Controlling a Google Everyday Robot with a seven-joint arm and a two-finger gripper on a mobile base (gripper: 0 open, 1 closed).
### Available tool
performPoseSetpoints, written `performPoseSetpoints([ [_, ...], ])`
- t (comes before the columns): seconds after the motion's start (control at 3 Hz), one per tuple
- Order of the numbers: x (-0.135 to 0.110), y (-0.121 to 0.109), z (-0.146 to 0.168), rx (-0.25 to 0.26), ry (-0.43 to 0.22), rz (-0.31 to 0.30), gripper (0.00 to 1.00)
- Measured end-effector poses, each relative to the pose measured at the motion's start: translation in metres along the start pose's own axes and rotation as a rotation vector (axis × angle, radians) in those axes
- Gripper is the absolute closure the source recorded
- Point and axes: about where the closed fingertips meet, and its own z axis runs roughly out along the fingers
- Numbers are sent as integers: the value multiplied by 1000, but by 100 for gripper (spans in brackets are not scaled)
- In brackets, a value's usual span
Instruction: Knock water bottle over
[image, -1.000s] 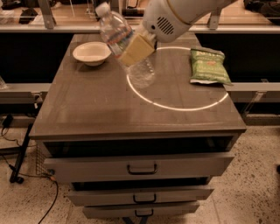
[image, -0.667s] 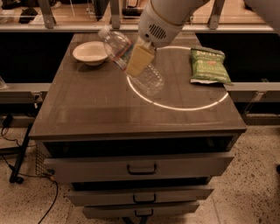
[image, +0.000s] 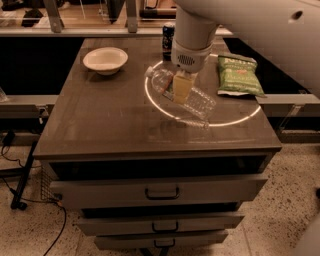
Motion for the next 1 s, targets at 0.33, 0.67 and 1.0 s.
performPoseSetpoints([
  [0.33,0,-6,22,-19,-7,28,43],
  [0.67,-12,-4,28,-40,-43,18,20],
  [1.0,-32,2,25,-57,-93,-19,0],
])
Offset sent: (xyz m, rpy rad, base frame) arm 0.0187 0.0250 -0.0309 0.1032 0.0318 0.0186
